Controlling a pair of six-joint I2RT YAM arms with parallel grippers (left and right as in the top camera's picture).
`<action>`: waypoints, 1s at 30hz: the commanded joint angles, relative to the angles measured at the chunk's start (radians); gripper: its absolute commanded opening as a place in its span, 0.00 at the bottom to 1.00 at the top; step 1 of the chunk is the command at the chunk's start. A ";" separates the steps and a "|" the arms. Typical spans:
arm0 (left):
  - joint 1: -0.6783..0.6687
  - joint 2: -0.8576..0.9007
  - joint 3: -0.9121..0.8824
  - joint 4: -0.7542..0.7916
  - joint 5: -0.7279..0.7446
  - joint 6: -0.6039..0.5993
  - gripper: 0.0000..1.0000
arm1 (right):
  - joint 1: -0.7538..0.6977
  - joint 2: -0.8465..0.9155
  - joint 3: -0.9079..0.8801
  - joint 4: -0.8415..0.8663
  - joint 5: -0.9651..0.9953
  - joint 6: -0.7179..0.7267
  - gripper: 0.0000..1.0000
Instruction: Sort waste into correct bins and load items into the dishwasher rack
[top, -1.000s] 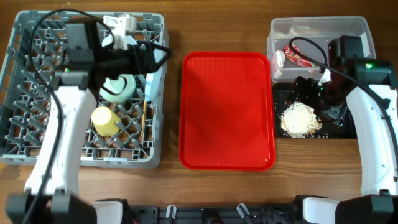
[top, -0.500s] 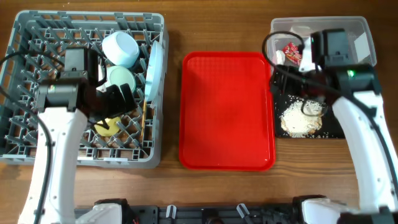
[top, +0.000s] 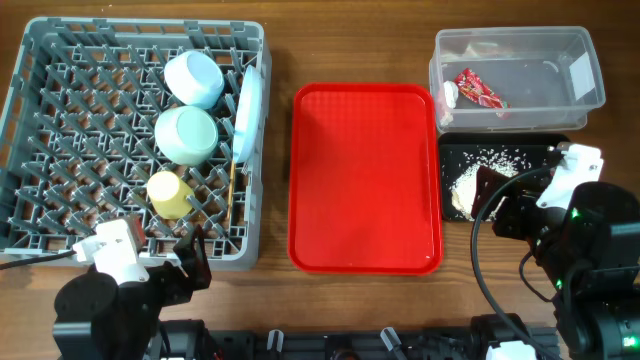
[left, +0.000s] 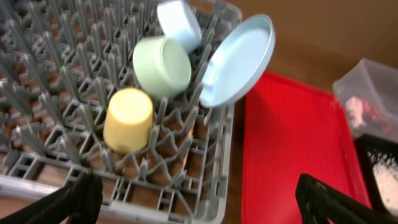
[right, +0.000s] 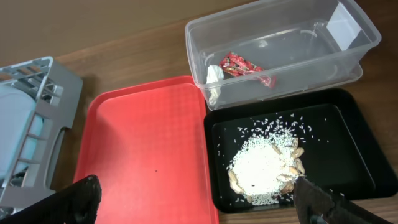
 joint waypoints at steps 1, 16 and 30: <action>0.005 -0.006 -0.011 -0.064 0.015 0.021 1.00 | 0.001 0.026 -0.006 0.001 0.021 0.008 1.00; 0.005 -0.006 -0.011 -0.070 0.015 0.021 1.00 | 0.000 -0.573 -0.530 0.490 -0.017 -0.243 1.00; 0.005 -0.006 -0.011 -0.070 0.015 0.021 1.00 | -0.001 -0.701 -1.066 1.065 -0.017 -0.254 1.00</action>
